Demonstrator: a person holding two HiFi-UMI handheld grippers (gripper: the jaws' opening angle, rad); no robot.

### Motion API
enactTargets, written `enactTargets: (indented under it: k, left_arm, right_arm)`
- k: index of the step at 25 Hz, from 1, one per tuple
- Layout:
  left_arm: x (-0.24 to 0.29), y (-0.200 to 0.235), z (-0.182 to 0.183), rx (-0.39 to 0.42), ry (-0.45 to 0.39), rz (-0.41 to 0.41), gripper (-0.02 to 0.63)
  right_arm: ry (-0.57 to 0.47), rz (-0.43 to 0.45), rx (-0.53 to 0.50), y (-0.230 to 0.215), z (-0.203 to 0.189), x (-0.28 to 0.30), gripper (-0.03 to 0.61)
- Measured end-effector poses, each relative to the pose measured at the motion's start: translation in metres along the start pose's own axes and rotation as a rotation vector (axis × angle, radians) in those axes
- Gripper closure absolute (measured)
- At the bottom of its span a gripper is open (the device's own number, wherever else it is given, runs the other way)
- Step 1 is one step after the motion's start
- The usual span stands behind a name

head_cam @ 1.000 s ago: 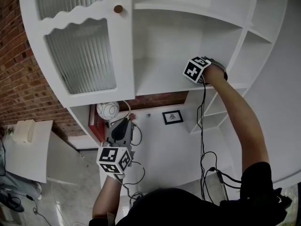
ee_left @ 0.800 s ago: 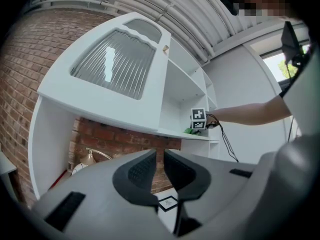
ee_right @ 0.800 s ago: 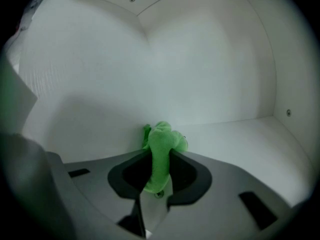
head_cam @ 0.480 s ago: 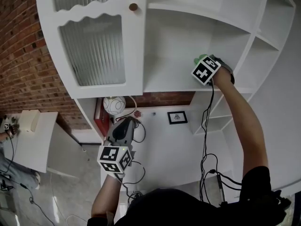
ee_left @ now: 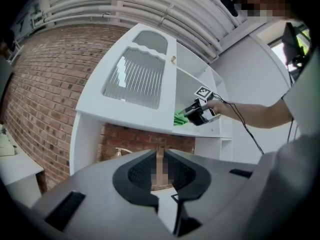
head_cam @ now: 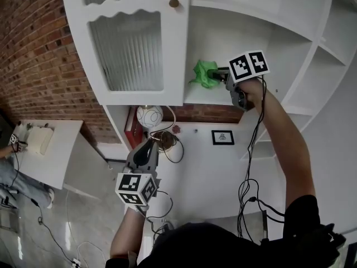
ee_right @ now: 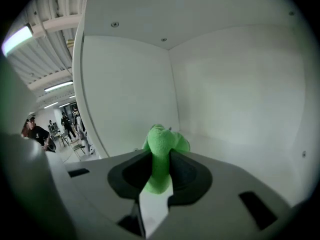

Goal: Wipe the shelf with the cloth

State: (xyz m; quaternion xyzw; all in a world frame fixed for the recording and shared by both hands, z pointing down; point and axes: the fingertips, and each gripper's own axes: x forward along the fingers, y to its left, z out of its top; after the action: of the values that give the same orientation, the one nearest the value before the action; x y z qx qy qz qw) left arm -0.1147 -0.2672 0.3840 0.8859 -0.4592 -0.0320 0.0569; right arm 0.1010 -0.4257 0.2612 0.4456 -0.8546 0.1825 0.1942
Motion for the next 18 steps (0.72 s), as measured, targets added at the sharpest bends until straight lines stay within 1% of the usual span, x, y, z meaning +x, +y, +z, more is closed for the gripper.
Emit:
enactTargets:
  k: [4,6,9,11,15,18]
  left_arm:
    - [-0.018,0.014,-0.001,-0.008,-0.001,0.053,0.568]
    - [-0.027,0.022,-0.003,-0.014,-0.001,0.078,0.568]
    - [-0.035,0.03,-0.004,-0.022,-0.001,0.104,0.568]
    - [-0.037,0.033,-0.005,-0.025,-0.003,0.11,0.568]
    - [-0.032,0.029,-0.006,-0.024,0.0,0.095,0.568]
    - [-0.024,0.022,-0.007,-0.022,0.008,0.071,0.568]
  right_arm:
    - [0.059,0.075,-0.004,0.029,-0.003,0.032,0.492]
    - [0.103,0.086,-0.03,0.04,-0.007,0.047,0.494]
    - [0.172,0.033,-0.123,0.04,-0.015,0.062,0.494]
    - [0.2,0.013,-0.161,0.035,-0.018,0.064,0.494]
    - [0.219,-0.001,-0.176,0.025,-0.024,0.057,0.494]
    - [0.216,-0.015,-0.163,0.015,-0.028,0.05,0.494]
